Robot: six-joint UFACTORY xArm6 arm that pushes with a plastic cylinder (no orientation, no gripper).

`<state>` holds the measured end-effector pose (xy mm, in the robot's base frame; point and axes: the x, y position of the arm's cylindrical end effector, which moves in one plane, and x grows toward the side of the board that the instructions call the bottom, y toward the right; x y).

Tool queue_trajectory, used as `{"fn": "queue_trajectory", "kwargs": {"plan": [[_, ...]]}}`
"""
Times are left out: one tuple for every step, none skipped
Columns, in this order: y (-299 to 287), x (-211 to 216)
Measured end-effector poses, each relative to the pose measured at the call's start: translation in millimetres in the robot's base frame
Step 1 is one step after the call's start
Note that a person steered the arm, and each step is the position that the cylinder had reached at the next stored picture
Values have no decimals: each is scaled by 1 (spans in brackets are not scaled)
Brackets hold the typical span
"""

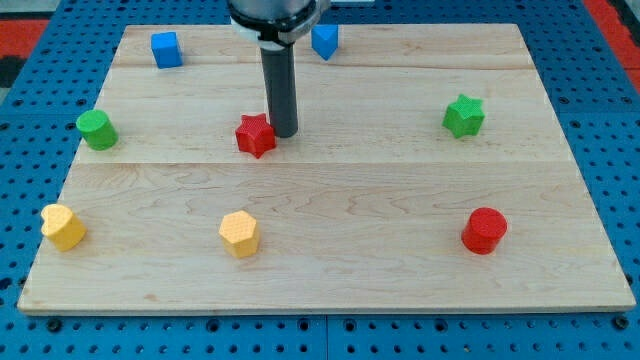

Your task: Place the blue cube diagonally towards the top right side of the green circle

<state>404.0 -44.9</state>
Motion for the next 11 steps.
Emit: {"fn": "queue_trajectory", "kwargs": {"plan": [[-21, 19], [-67, 17], [-111, 4], [-78, -42], [-74, -122], [-83, -195], [-120, -211], [-146, -166], [-180, -133], [-164, -182], [-229, -206]]}}
